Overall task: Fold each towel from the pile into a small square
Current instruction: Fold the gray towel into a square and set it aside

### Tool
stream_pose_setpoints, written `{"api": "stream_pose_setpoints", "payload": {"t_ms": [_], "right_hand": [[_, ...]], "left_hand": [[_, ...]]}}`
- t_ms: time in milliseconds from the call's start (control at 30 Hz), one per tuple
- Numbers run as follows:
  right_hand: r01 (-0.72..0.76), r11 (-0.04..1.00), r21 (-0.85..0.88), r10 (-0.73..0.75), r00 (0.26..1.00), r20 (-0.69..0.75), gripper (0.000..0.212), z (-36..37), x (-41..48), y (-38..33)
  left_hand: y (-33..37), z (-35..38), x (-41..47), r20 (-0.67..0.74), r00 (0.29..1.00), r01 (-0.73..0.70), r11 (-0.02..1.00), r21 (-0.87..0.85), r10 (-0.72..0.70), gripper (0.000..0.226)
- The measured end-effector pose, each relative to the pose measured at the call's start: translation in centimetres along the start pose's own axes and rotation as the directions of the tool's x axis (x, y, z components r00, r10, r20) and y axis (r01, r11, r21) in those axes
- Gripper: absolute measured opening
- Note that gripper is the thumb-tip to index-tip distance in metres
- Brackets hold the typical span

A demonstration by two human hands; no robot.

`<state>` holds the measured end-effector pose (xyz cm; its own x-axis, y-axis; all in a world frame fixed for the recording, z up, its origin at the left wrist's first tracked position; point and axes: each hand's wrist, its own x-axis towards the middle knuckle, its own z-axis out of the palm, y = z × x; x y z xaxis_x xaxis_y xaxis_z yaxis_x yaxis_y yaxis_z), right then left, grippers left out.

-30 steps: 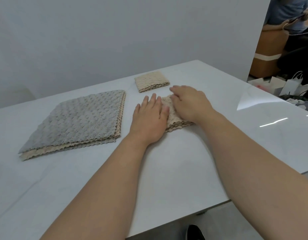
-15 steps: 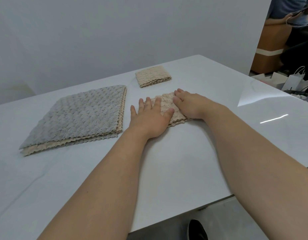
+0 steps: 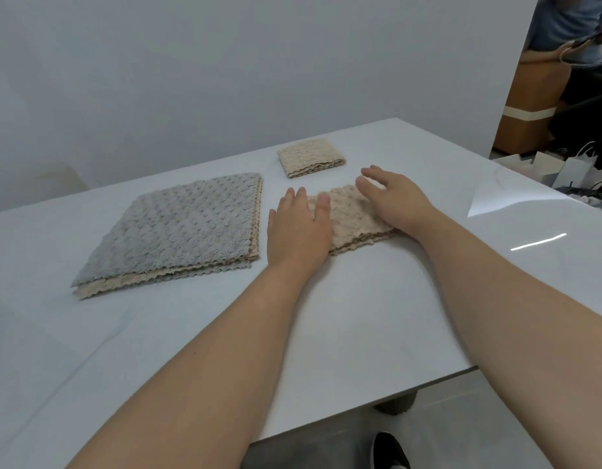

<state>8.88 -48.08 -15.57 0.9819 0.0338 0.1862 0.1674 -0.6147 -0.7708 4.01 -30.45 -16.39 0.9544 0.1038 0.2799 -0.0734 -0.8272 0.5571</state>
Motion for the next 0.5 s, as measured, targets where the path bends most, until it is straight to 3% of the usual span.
{"api": "stream_pose_setpoints", "payload": {"t_ms": [67,167,233,500], "right_hand": [[0.019,0.999,-0.043,-0.024,0.992,-0.123,0.043,-0.3,-0.8,-1.5],[0.145,0.956,-0.255,-0.206,0.952,-0.229,0.031,0.7,-2.0,-5.8],[0.211,0.936,-0.281,-0.273,0.94,-0.203,0.029,2.5,-2.6,-9.3],[0.186,0.962,-0.2,-0.178,0.982,0.061,0.022,13.7,-5.1,-18.4]], "left_hand": [[-0.2,-1.4,-0.5,-0.072,0.996,-0.048,0.999,-0.022,0.047,0.054],[-1.9,-4.1,-1.2,-0.103,0.99,-0.101,0.995,-0.02,0.099,0.043],[-3.9,-6.2,-1.5,-0.135,0.987,-0.093,0.996,0.001,0.092,0.04],[-14.9,-14.8,-3.2,-0.231,0.97,0.112,0.986,0.121,-0.082,0.038]]}}
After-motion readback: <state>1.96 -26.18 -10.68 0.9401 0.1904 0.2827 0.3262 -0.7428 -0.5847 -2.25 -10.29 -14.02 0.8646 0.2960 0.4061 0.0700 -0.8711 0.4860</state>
